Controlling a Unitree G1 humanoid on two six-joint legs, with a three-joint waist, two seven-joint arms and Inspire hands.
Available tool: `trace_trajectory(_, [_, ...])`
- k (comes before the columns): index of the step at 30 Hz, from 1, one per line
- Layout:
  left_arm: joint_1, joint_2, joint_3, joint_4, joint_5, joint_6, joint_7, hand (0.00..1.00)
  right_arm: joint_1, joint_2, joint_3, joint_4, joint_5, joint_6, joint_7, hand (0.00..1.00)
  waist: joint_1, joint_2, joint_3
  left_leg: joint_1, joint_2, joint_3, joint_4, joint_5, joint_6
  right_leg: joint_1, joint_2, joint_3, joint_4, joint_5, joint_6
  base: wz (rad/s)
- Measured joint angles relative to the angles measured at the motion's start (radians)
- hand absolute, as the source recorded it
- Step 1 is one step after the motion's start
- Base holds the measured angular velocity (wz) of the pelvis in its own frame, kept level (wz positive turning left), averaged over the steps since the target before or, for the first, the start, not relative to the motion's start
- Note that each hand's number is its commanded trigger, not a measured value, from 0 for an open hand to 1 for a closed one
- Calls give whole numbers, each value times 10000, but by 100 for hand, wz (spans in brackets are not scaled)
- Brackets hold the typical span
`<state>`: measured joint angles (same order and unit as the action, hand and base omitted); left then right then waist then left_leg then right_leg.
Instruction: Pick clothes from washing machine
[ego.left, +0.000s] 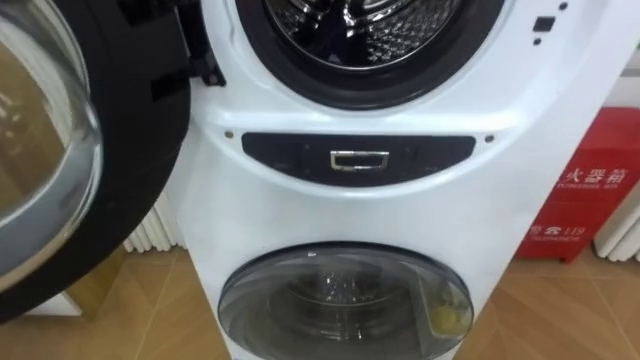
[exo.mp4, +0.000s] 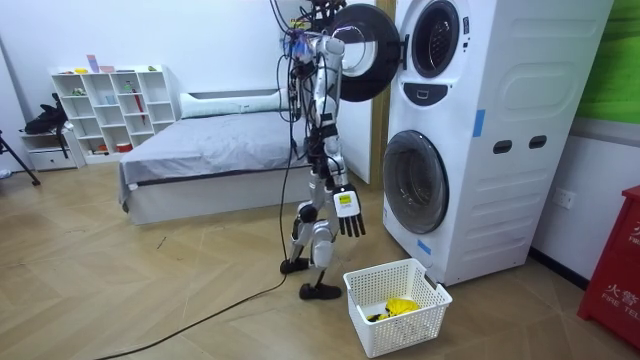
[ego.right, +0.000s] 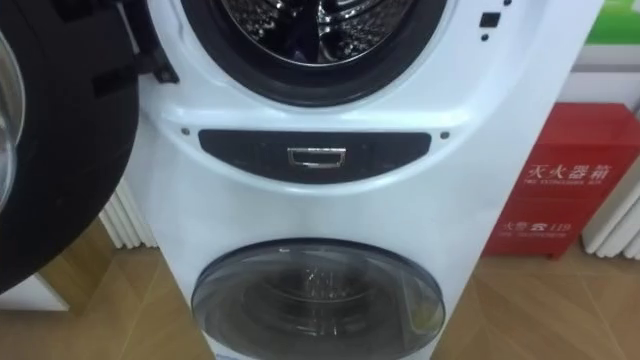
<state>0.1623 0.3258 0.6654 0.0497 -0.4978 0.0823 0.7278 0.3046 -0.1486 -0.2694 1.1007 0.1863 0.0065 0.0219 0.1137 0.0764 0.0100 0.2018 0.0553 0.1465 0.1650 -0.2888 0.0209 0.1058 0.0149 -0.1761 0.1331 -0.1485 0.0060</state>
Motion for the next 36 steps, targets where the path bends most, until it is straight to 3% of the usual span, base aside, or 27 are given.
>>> trace_trajectory(2, [-8, 100, 9, -43, 1, 59, 167, 0, -3, -11, -14, -14, -299, 0, -13, 0, 14, 27, -8, 23, -17, -11, 13, 2, -3, 17, 27, 119, -3, 6, -10, 2])
trace_trajectory(3, [-12, 255, -9, -53, 25, 257, 272, 0, -15, -13, -184, -15, -565, 0, 25, 0, -7, 30, -5, 14, -23, 35, 143, 4, -8, 117, -51, 276, -63, 43, -70, 21])
trace_trajectory(4, [-13, 375, -42, -52, 73, 442, 289, 0, -34, -16, -338, -14, -755, 0, 41, 0, -63, -119, 89, -312, -161, 54, 963, 0, -62, 376, -292, 697, -251, 100, -130, 33])
trace_trajectory(5, [-28, 401, -129, -52, 73, 490, 279, 0, -58, -20, -376, -2, -762, 0, 49, 0, -92, -297, 170, -763, -251, 7, 1904, 34, -295, 514, -541, 1136, -358, 102, -126, 51])
trace_trajectory(6, [-80, 408, -541, -59, 64, 535, 261, 0, -39, -61, -508, 77, -732, -41, 109, 0, -90, -503, 175, -1652, -384, -336, 2324, -184, -620, 479, -901, 1983, -354, 114, -91, 91])
trace_trajectory(7, [-367, 457, -753, -182, 111, 533, 134, 0, -59, -116, -817, 307, -742, -48, 224, 0, -225, -372, 200, -2238, 1, -390, 1487, 125, -281, 165, -861, 1910, -21, -97, 186, 84])
trace_trajectory(8, [-405, 531, -749, -280, 186, 529, 69, 0, -124, -98, -871, 405, -775, 69, 252, 0, -170, -462, 143, -2245, -47, -105, 1436, 197, -102, 0, -916, 1939, 107, -260, 352, 51])
trace_trajectory(9, [-408, 725, -761, -469, 382, 526, 83, 0, -127, -49, -835, 416, -905, 206, 388, 0, 39, -532, 102, -2221, -31, 255, 1457, 242, -79, -85, -947, 1743, 190, -288, 416, -14])
trace_trajectory(12, [-403, 860, -755, -469, 732, 629, 296, 0, -164, -62, -840, 375, -1167, 183, 549, 0, 84, -537, 97, -1984, -92, 223, 1388, 241, -76, 19, -899, 1163, 25, -121, 401, -10])
trace_trajectory(18, [-413, 860, -897, -474, 918, 698, 324, 0, -202, -194, -897, 420, -1954, 496, 747, 0, -93, -564, 103, -1599, -148, 50, 1048, 244, -73, 318, -870, 1153, 25, -119, 399, 9])
trace_trajectory(20, [-387, 816, -1078, -712, 1476, 901, 294, 0, -215, -211, -876, 459, -2006, 500, 974, 0, -272, -617, 119, -1566, -151, -79, 1045, 254, -55, 439, -875, 895, 24, -119, 399, 24])
trace_trajectory(23, [-306, 581, -1198, -1413, 2079, 1288, 41, 0, -356, -205, -721, 734, -1918, 620, 1297, 0, -363, -791, 167, -1607, -156, -123, 1118, 286, -2, 488, -881, 845, 51, -115, 400, 16])
trace_trajectory(25, [-306, -66, -1233, -1879, 2704, 1359, -20, 0, -551, -201, -568, 750, -1920, 785, 1503, 0, -570, -797, 166, -1768, -168, -302, 1268, 300, 35, 486, -883, 565, 50, -25, 435, 20])
trace_trajectory(28, [-92, -340, -1561, -2655, 2752, 1750, -347, 0, -801, -208, -568, 875, -1916, 820, 1605, 0, -643, -811, 157, -2045, -202, -555, 1409, 371, 123, 435, -892, 268, 50, 107, 472, 28])
trace_trajectory(33, [335, -795, -2025, -3447, 2444, 1798, -788, 0, -1058, -302, -262, 984, -1774, 822, 1492, 0, -647, -837, 139, -2293, -373, -676, 1455, 565, 291, 288, -1038, 264, 75, 205, 543, 11])
trace_trajectory(36, [363, -809, -2197, -3525, 2180, 1796, -1211, 0, -1126, -341, -7, 995, -1745, 826, 1457, 0, -646, -865, 115, -2451, -380, -671, 1450, 709, 336, 131, -1049, 241, 68, 382, 600, 0])
